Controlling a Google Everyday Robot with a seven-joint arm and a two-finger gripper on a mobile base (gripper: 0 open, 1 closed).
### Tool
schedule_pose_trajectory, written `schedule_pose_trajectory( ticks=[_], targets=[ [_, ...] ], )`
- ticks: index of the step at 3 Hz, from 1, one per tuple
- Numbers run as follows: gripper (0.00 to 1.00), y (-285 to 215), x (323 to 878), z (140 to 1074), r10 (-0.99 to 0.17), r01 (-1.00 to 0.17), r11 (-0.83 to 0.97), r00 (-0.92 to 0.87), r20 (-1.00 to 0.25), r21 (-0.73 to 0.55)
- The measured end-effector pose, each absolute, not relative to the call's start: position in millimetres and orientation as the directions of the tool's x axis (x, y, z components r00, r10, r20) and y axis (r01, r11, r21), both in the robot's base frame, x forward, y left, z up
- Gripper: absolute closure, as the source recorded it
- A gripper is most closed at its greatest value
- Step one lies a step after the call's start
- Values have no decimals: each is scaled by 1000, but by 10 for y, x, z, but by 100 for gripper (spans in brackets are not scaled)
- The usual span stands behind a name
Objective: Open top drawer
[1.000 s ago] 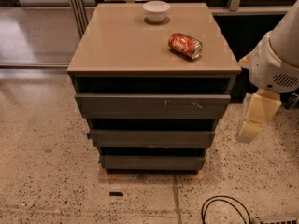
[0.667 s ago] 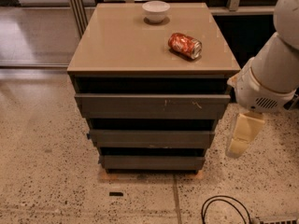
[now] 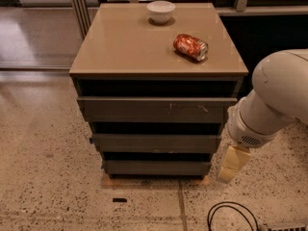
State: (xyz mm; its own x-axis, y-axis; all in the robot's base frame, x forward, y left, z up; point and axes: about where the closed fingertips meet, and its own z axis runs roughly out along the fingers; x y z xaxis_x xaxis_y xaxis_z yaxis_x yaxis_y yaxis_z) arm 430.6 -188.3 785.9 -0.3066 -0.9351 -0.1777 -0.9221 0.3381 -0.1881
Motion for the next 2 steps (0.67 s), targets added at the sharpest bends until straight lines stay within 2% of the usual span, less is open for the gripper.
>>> schedule_pose_trajectory(
  ticks=[2],
  targets=[
    [0, -1757, 4456, 7785, -940, -920, 320, -278, -198, -227]
  ],
)
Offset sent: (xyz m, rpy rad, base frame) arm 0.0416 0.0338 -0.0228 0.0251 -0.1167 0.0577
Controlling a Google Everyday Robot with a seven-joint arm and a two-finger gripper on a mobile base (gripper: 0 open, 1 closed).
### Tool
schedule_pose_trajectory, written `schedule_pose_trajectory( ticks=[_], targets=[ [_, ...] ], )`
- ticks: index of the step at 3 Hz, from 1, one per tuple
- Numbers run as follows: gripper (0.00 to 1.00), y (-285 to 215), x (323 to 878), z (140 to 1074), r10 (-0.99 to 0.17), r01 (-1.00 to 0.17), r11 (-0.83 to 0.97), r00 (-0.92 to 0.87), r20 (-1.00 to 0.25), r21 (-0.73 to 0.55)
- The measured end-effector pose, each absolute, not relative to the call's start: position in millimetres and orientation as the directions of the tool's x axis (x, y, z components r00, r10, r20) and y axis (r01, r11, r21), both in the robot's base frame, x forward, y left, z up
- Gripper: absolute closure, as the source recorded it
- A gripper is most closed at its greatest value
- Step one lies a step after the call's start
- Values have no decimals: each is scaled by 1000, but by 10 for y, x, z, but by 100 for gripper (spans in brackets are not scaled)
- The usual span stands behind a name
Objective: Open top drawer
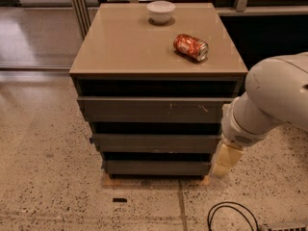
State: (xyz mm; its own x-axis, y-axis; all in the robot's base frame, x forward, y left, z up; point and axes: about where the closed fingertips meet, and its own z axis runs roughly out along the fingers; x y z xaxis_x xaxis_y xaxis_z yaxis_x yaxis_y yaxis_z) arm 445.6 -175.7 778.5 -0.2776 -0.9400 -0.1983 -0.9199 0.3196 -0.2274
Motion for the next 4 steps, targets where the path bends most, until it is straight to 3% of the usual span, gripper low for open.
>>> schedule_pose_trajectory(
  ticks=[2, 3, 4],
  targets=[
    [0, -1157, 4994, 7545, -952, -934, 215, -137, -272, -284],
    [0, -1042, 5523, 7120, -943, -959, 169, -90, -320, -226],
    [0, -1042, 5525, 7121, -943, -959, 169, -90, -320, -227]
  ],
)
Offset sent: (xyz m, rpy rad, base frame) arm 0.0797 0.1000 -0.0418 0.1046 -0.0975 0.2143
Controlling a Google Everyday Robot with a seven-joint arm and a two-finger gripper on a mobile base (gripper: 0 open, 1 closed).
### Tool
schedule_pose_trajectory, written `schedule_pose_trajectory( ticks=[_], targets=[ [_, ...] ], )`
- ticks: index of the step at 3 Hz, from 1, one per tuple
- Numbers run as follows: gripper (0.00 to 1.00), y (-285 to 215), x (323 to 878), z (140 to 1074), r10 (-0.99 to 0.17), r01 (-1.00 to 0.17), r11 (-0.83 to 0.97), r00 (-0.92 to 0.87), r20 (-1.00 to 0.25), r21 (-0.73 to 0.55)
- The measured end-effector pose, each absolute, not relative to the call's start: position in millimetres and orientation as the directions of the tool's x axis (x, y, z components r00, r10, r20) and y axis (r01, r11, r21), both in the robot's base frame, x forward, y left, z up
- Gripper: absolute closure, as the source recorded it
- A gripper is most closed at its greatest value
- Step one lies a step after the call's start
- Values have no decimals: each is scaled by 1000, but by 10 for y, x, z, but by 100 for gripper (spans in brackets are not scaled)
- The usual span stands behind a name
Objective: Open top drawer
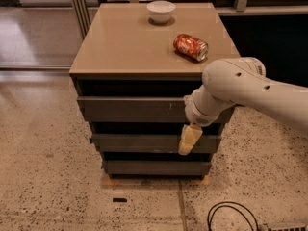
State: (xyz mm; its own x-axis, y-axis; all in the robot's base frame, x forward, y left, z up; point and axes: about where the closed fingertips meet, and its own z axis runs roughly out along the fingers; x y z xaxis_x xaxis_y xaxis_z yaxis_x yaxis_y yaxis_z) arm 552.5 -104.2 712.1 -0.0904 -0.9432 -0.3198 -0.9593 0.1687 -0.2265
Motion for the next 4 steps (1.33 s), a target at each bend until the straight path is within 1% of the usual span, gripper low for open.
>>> schedule_pose_trajectory(
  ticks=[2, 3, 4],
  targets=[
    [0, -1041, 6095, 7173, -948, -933, 163, -58, -312, -321],
    [0, -1015, 6239, 7084, -949, -937, 149, -46, -313, -316],
    [0, -1035, 6169, 6919, -949, -954, 139, -53, -309, -265]
  ],
)
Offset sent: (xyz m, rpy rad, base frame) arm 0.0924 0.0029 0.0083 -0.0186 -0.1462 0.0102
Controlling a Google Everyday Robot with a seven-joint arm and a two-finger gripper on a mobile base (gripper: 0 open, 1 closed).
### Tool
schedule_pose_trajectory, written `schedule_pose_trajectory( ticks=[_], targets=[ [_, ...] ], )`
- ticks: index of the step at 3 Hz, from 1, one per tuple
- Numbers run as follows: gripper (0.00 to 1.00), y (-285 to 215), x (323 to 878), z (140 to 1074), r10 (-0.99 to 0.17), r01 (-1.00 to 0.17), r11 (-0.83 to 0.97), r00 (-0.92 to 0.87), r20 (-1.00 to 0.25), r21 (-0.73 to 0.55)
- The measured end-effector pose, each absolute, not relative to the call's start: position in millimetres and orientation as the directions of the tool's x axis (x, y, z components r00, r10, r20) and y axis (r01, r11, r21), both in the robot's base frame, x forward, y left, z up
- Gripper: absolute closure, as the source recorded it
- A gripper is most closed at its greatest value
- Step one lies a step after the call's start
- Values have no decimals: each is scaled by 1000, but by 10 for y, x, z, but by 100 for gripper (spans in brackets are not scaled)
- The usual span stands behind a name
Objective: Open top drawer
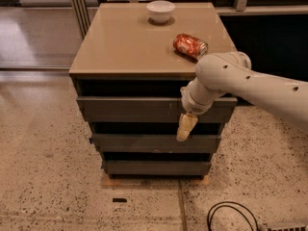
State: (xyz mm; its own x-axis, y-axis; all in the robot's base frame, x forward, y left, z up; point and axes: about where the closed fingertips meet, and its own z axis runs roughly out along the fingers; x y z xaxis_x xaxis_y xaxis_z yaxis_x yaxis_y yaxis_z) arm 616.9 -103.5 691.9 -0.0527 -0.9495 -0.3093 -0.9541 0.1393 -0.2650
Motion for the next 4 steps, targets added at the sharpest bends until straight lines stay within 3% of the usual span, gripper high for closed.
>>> schedule_pose_trajectory(
  ticks=[2, 4],
  targets=[
    [0, -1089, 6069, 6762, -950, -964, 148, -76, -304, -221],
    [0, -1109, 6339, 6728, -947, -954, 160, -77, -313, -252]
  ],
)
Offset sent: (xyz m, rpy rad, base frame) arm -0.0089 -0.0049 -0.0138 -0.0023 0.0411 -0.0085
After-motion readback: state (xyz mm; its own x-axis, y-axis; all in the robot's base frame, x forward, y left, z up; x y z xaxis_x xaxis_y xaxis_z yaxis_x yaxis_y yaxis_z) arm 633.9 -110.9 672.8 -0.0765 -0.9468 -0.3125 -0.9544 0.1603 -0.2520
